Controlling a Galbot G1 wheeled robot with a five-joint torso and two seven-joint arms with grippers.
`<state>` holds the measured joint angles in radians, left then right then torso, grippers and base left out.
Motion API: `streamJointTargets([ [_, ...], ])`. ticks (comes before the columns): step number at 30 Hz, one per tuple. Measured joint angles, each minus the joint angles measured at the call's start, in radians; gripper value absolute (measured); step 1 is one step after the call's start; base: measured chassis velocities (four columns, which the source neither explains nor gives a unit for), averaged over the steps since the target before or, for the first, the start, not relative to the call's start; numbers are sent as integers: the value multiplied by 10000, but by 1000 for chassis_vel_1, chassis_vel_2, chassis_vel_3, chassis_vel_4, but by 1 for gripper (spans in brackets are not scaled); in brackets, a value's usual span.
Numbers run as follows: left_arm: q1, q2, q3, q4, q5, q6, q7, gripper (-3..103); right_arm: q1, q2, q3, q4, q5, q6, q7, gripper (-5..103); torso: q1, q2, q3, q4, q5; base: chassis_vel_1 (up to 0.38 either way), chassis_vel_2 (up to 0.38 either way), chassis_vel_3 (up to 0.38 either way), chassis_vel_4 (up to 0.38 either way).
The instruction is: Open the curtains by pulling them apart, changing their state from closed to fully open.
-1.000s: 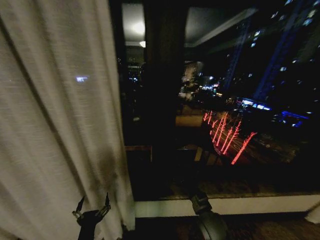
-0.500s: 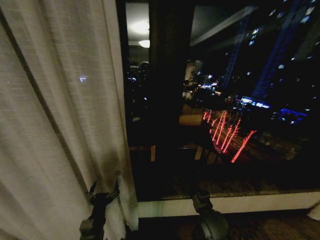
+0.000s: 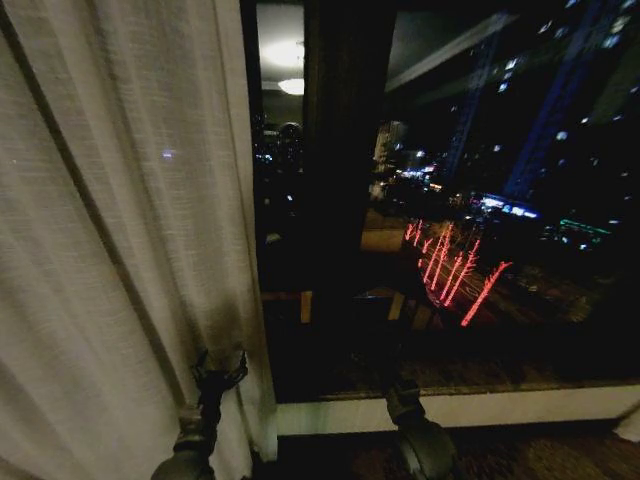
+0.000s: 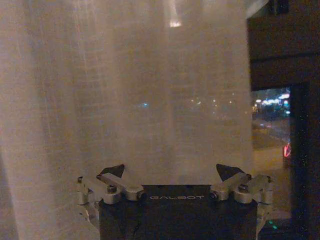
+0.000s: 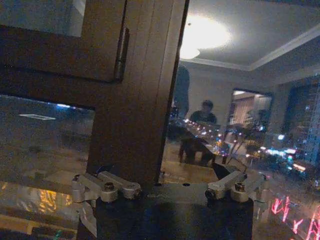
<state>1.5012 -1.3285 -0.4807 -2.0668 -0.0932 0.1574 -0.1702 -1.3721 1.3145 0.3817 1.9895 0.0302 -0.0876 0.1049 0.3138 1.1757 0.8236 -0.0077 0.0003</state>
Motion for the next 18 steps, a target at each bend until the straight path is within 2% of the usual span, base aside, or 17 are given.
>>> streamJointTargets([
  [8,-470,256,180,439,-215,12,-139,100,8,6,134,-115,0,16,25,100,1,-1,1,1,-3,0,0,0,0],
  [10,-637,365,275,569,-277,-74,-84,94,-8,28,134,-197,0,29,71,100,0,0,0,0,0,0,0,0,0],
  [12,-655,377,284,573,-307,-74,-81,94,-6,28,130,-208,0,30,80,100,0,0,0,0,0,0,0,0,0],
  [13,-675,419,290,573,-391,-66,-59,84,4,18,119,-220,1,31,106,100,0,0,0,0,0,0,0,0,0],
  [14,-676,446,288,568,-430,-57,-47,84,18,-1,117,-227,11,32,121,100,0,-1,0,1,-1,0,0,0,0],
  [15,-673,472,279,551,-461,-52,-30,78,36,-19,117,-240,25,32,132,100,1,0,0,1,-2,0,0,0,0],
  [17,-670,482,272,541,-473,-51,-21,78,41,-27,117,-246,30,31,135,100,1,-1,0,2,-2,0,0,0,0],
  [18,-661,508,233,511,-526,-48,-3,68,64,-49,117,-280,82,32,139,100,1,0,0,1,-2,0,0,0,0],
])
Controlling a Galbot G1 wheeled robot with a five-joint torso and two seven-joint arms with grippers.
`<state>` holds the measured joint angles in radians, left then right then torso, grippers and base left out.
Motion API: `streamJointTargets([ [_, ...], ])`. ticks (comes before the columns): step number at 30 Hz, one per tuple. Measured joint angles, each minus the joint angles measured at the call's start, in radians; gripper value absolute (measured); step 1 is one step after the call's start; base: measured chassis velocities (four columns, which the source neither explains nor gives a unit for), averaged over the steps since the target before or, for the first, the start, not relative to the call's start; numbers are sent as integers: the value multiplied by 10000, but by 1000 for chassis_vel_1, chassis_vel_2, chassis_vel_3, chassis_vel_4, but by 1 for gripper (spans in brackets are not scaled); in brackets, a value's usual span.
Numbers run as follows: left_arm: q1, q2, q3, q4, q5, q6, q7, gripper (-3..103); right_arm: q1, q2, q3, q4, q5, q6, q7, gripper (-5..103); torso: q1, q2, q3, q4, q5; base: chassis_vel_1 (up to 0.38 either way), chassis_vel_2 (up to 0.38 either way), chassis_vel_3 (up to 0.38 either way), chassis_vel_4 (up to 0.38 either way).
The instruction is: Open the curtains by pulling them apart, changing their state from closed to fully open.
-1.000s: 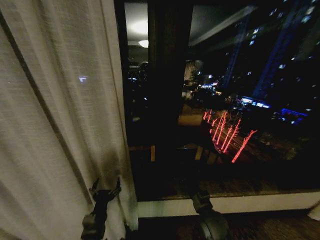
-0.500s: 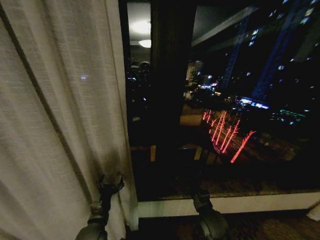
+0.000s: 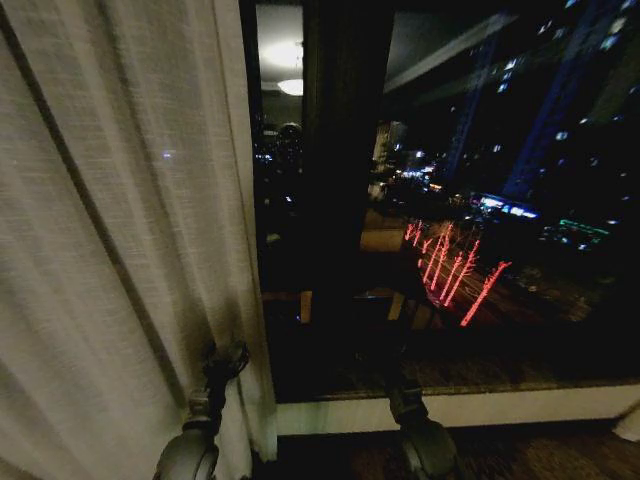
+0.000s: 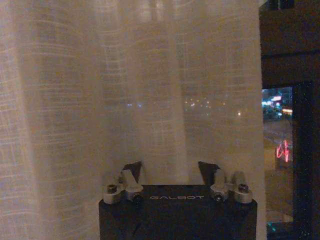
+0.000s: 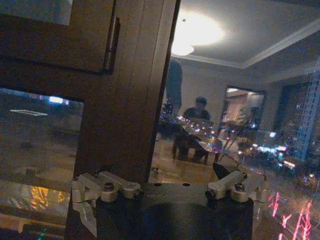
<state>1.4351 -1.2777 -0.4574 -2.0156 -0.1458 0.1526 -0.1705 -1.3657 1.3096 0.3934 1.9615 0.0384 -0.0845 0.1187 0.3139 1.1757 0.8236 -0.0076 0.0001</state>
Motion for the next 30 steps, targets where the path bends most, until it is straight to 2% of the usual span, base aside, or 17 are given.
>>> streamJointTargets([
  [3,10,12,-37,-14,-71,1,11,62,23,-13,-11,-36,148,14,1,100,0,-1,0,0,0,0,0,0,0],
  [4,17,29,-70,-19,-115,1,28,51,49,-13,-32,-56,275,26,1,100,0,0,0,-1,1,0,0,0,0],
  [5,28,41,-86,-26,-131,1,49,51,71,-6,-43,-67,313,29,1,100,0,0,-1,0,1,0,0,0,0],
  [7,54,68,-126,-53,-159,1,82,41,104,8,-55,-82,336,32,1,100,0,0,0,0,0,0,0,0,0],
  [8,54,68,-126,-53,-159,1,82,41,104,8,-55,-82,336,32,1,100,0,0,0,0,0,0,0,0,0],
  [10,128,112,-205,-125,-206,1,128,30,138,28,-106,-96,337,32,2,100,0,0,0,0,0,0,0,0,0],
  [12,158,123,-228,-153,-216,0,147,30,142,32,-124,-95,332,32,1,100,0,0,0,0,0,0,0,0,0],
  [13,220,135,-261,-208,-225,-3,168,19,146,45,-165,-96,319,30,0,100,0,0,-1,0,0,0,0,0,0],
  [14,251,136,-269,-237,-228,-5,178,19,147,53,-179,-94,314,27,0,100,0,0,0,0,0,0,0,0,0],
  [16,315,139,-287,-298,-239,-9,192,8,147,65,-197,-73,302,15,0,100,-1,0,-1,0,1,0,0,0,0],
  [17,315,139,-287,-298,-239,-9,192,8,147,65,-197,-73,302,15,0,100,-1,0,-1,0,1,0,0,0,0],
  [18,344,139,-299,-319,-247,-14,201,3,147,70,-202,-51,292,8,0,100,-1,0,-1,0,1,0,0,0,0],
  [30,574,98,-385,-600,-272,-42,222,0,25,79,-287,41,-279,-4,-140,100,-1,0,-1,-1,1,0,0,0,0],
])
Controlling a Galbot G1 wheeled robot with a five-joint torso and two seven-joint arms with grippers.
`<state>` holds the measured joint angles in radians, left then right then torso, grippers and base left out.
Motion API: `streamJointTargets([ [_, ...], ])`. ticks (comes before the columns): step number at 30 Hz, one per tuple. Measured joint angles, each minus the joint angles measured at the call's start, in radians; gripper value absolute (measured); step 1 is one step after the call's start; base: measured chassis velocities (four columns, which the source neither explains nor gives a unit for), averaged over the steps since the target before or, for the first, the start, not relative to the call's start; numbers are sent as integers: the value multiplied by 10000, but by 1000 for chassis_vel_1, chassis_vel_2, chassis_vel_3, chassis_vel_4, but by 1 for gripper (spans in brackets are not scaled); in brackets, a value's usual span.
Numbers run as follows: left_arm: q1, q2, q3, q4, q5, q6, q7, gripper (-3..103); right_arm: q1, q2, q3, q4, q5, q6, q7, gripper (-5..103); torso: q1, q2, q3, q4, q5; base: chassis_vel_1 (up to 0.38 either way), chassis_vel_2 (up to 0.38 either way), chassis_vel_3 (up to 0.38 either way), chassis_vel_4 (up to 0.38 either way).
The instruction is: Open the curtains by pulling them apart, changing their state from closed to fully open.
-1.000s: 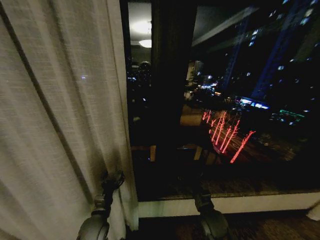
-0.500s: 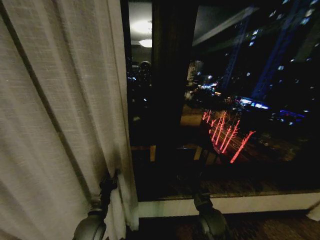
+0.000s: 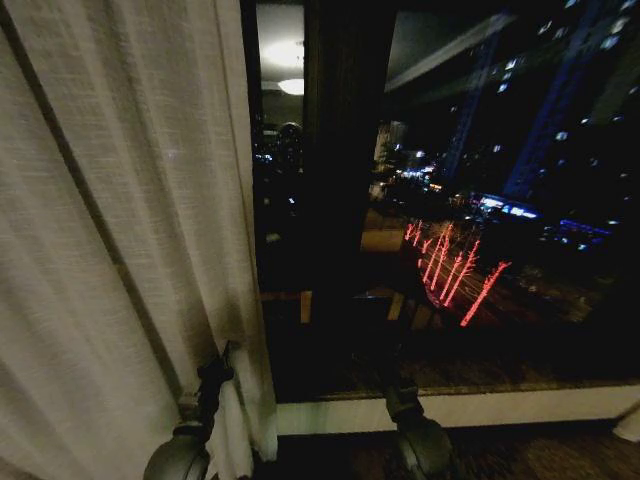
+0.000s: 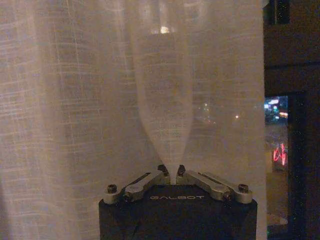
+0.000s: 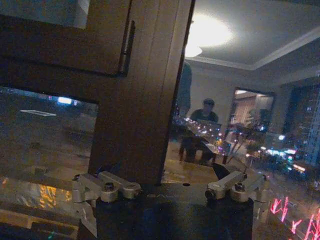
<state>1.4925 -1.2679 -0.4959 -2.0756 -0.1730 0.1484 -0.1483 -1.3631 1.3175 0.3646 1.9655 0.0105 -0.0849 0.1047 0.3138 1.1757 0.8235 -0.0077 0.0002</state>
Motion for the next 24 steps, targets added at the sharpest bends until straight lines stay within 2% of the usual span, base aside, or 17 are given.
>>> streamJointTargets([
  [11,366,73,-265,-356,-55,-67,20,0,-47,67,-135,158,-132,-4,2,100,0,0,0,0,2,73,79,-74,-65],
  [24,692,-30,-342,-850,22,-101,-21,0,-71,-10,-113,375,-112,-5,2,100,0,0,0,-1,1,273,284,-274,-278],
])
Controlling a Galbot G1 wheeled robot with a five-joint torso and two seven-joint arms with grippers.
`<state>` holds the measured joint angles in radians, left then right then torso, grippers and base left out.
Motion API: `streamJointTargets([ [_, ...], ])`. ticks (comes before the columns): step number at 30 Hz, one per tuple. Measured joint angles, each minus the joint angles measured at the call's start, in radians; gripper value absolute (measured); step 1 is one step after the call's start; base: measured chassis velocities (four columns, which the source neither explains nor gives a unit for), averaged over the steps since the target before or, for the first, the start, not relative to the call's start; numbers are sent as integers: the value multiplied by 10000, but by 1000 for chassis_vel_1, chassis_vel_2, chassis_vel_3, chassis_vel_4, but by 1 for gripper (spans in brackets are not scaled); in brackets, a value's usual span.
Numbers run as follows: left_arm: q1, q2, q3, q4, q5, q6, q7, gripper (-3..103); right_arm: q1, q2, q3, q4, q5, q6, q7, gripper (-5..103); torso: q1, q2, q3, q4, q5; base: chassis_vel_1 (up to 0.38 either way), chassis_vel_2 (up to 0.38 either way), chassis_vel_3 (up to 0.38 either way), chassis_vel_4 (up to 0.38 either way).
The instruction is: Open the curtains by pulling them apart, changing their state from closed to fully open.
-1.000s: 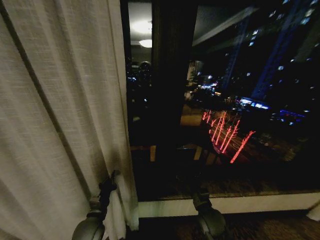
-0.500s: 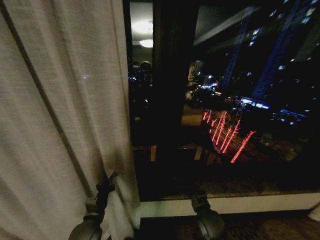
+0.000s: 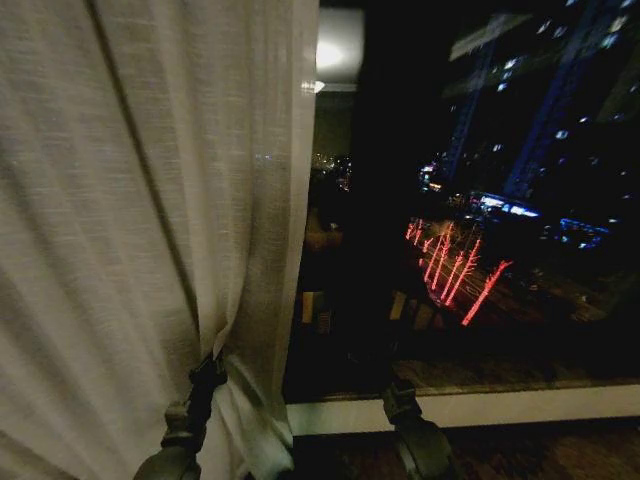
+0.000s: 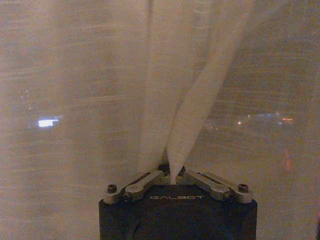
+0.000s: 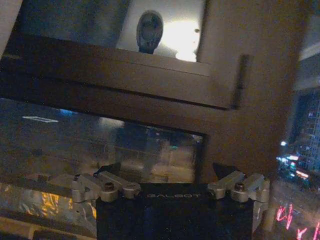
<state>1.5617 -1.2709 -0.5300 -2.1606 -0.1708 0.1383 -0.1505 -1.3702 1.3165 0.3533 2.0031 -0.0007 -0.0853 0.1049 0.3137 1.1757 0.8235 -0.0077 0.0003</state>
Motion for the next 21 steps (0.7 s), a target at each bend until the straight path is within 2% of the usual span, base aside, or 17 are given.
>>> streamJointTargets([
  [21,468,-224,-88,-580,271,-90,-13,0,-281,7,17,354,18,38,-13,100,0,-1,0,0,0,353,348,-349,-351],
])
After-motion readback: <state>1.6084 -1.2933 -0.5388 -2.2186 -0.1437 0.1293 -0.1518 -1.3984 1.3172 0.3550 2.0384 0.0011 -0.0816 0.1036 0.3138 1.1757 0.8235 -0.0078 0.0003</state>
